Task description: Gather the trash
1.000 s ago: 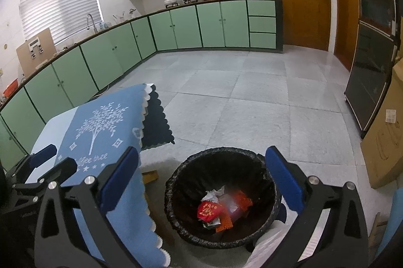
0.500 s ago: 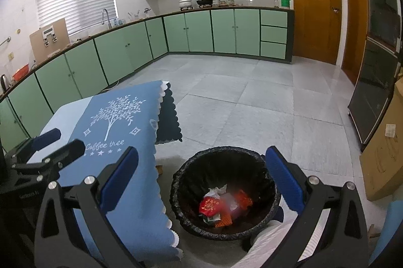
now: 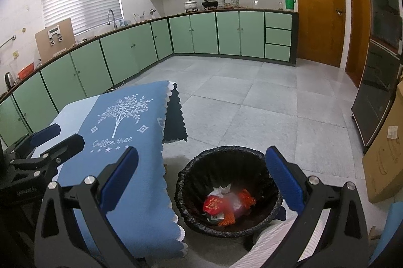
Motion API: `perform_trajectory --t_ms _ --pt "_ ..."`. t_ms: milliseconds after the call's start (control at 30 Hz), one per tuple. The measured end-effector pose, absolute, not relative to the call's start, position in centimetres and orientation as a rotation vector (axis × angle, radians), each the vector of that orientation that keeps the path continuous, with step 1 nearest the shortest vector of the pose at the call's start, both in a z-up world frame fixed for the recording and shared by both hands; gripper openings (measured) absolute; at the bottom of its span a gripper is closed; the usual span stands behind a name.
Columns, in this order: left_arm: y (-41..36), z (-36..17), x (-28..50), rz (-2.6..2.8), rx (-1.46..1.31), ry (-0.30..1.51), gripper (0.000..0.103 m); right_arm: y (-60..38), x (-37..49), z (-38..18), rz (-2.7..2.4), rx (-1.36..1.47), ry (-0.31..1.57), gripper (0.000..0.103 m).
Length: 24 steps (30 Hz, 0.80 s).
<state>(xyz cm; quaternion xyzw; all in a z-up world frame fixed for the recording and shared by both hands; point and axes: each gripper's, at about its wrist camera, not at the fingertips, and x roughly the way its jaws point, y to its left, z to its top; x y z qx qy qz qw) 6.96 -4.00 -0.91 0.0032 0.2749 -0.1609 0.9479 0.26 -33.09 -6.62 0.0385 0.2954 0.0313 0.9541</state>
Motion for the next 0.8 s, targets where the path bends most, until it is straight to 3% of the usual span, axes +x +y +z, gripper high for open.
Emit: perform_trajectory --t_ms 800 --pt "-3.6 -0.46 6.65 -0.313 0.0 0.546 0.097 -32.21 -0.07 -6.18 0.079 0.06 0.577 0.098"
